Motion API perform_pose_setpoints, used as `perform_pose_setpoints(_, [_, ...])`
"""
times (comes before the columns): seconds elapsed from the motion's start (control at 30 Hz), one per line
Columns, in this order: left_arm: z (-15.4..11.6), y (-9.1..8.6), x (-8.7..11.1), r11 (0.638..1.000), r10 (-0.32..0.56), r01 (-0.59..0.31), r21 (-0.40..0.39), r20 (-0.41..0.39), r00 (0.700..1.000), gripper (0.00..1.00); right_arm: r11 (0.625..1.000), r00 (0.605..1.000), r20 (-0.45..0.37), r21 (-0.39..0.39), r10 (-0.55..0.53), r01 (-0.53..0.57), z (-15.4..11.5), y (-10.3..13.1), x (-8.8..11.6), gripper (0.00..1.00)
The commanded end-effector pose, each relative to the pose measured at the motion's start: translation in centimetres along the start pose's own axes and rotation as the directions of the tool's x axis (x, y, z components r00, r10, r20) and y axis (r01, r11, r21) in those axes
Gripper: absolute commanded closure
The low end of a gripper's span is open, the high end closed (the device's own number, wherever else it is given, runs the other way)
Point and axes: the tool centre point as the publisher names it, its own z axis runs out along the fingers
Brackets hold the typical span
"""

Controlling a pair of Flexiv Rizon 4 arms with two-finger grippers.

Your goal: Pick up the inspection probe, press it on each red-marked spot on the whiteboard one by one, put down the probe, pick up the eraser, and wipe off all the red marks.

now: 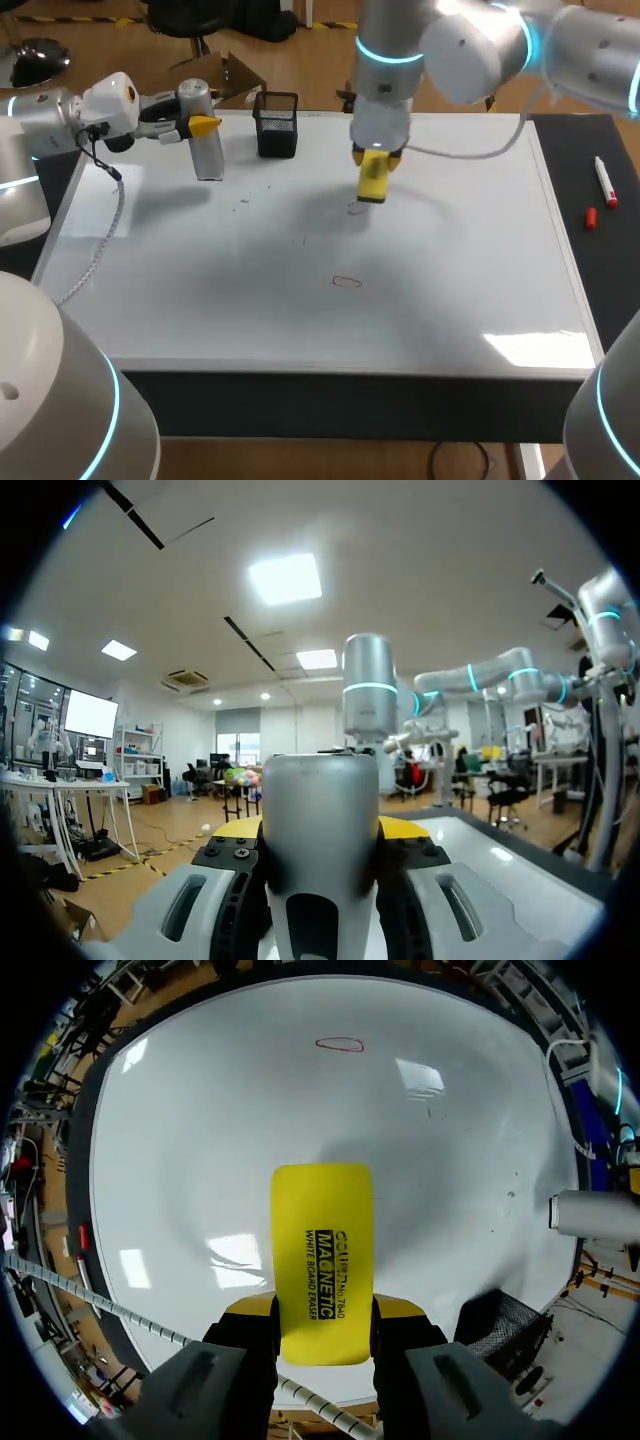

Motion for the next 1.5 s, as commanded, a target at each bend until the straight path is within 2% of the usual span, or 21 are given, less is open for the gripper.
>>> perform_pose_setpoints(0.03, [0.0, -0.1, 0.1, 1.0, 0.002, -0.002, 0.0, 0.003, 1.0, 1.0, 1.0, 1.0, -0.016, -0.006, -0.006, 0.006, 1.2, 0.3, -2.0, 1.0])
perform_pose_setpoints(0.33, [0.0, -0.1, 0.1, 1.0, 0.002, -0.002, 0.0, 0.003, 1.0, 1.0, 0.998, 0.999, -0.014, -0.038, -0.05, 0.05, 3.4, 1.8, -4.1, 1.0])
perform_pose_setpoints(0.8, [0.0, -0.1, 0.1, 1.0, 0.002, -0.002, 0.0, 0.003, 1.0, 1.0, 0.996, 0.998, -0.004, -0.071, -0.062, 0.062, 5.0, 2.7, -4.5, 1.0])
perform_pose_setpoints(1.23, [0.0, -0.1, 0.1, 1.0, 0.002, -0.002, 0.0, 0.003, 1.0, 1.0, 0.994, 0.999, -0.013, -0.097, -0.047, 0.046, 6.4, 2.7, -3.0, 1.0])
perform_pose_setpoints(1.5, [0.0, -0.1, 0.1, 1.0, 0.002, -0.002, 0.0, 0.003, 1.0, 1.0, 0.994, 1.0, -0.027, -0.109, -0.005, 0.002, 7.1, 2.4, -1.0, 1.0])
